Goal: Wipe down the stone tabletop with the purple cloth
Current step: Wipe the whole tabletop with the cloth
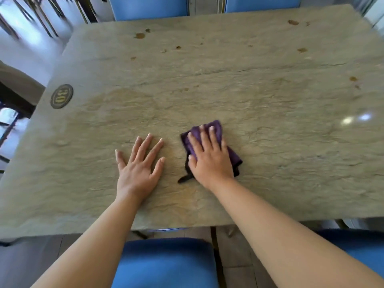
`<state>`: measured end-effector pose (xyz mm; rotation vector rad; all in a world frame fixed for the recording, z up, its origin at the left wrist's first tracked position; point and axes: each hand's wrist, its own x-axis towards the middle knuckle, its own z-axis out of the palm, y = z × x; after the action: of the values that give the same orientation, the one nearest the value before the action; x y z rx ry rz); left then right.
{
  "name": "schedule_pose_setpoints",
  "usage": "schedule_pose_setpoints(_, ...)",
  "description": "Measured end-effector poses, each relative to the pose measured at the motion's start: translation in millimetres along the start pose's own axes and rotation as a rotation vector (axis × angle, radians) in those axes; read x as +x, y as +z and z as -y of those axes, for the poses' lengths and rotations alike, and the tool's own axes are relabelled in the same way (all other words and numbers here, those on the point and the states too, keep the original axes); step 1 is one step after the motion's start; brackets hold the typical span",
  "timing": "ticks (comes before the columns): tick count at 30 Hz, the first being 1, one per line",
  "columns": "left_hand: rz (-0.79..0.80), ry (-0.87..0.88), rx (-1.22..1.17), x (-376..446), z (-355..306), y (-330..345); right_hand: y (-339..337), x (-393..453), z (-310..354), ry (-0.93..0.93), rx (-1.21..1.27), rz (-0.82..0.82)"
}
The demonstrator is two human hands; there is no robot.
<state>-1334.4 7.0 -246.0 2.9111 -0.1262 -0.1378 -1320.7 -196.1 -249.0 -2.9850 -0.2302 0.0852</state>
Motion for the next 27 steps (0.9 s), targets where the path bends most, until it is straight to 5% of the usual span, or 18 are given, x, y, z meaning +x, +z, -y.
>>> schedule_pose_setpoints(3,0.000,0.004,-0.007,1.0,0.6,0.0,-5.4,-38.7,-12.8,-0.379,0.057,0.060)
schedule_pose_setpoints(5,0.011,0.012,-0.004,0.9,2.1,0.3,-11.7,-50.8,-36.3,-0.464,0.092,0.115)
schedule_pose_setpoints(7,0.020,0.017,0.002,0.4,2.4,1.0,-9.2,-45.6,-50.0,-0.269,0.048,0.030)
schedule_pose_setpoints(10,0.030,0.034,-0.009,0.2,4.2,0.3,-4.0,-20.6,-35.4,0.348,0.001,-0.136)
schedule_pose_setpoints(12,0.040,0.044,-0.032,0.5,5.7,-0.7,-2.9,-1.7,-8.4,0.628,0.013,-0.103)
schedule_pose_setpoints(14,0.036,0.049,-0.083,0.4,6.4,-2.5,0.3,9.9,24.2,0.646,0.007,-0.067)
schedule_pose_setpoints(21,0.093,0.103,-0.625,-1.2,25.7,-17.6,6.4,-27.0,78.0,0.137,-0.028,0.053)
schedule_pose_setpoints(23,0.190,0.165,-0.681,-0.1,56.5,-30.3,5.8,-36.4,82.9,0.242,-0.020,0.037)
schedule_pose_setpoints(27,0.113,0.321,-0.231,6.4,164.0,-50.8,11.7,-12.5,141.1,0.783,0.015,0.046)
